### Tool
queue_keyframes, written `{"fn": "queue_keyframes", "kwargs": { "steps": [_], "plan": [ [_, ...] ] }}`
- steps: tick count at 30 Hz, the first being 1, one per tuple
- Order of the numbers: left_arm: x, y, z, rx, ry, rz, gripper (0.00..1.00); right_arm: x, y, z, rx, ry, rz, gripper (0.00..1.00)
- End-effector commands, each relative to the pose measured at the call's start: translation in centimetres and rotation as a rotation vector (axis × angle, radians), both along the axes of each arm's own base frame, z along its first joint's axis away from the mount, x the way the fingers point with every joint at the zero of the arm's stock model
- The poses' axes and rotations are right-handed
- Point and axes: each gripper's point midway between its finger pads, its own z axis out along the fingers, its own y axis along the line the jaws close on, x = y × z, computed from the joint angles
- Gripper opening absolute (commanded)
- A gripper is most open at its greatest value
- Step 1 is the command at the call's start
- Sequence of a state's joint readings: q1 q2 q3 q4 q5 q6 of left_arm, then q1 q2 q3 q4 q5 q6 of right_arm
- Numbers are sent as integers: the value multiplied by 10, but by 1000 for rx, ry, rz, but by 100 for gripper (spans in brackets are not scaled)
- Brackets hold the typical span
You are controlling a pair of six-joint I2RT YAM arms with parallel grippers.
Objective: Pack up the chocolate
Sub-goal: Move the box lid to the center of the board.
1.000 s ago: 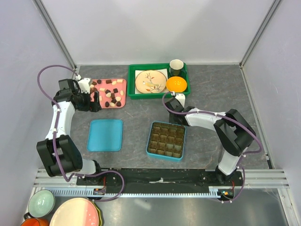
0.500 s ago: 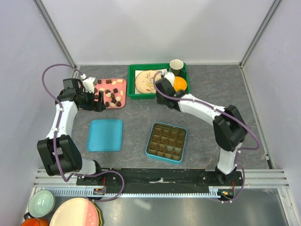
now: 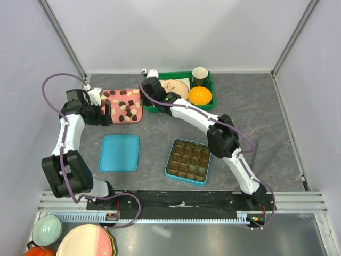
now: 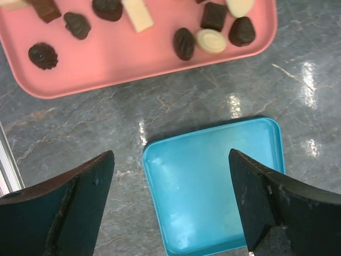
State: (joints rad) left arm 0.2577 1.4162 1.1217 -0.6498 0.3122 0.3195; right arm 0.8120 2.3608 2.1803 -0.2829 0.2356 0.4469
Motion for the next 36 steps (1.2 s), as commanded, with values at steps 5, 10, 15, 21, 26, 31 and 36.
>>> {"fn": "queue_keyframes", "kwargs": {
  "steps": [5,10,15,21,26,31,36],
  "plan": [
    [-14,17,-33,102,24,-59,86,-41,9,-48,-99,87,86,44],
    [-39,18,-51,157,78,-129,76,-56,11,-76,-133,125,78,45],
    [-64,39,-60,292,99,-148,72,-54,15,-82,-104,132,49,45],
    [-80,58,-68,323,126,-118,72,-47,21,-88,-44,117,-3,44],
    [-93,64,-82,340,163,-121,73,-43,20,-103,-53,110,-40,44],
    [-104,63,-96,332,193,-128,75,-40,17,-117,-73,105,-65,43],
    [-102,65,-90,322,180,-117,75,-38,16,-126,-81,94,-94,43]
  ]
}}
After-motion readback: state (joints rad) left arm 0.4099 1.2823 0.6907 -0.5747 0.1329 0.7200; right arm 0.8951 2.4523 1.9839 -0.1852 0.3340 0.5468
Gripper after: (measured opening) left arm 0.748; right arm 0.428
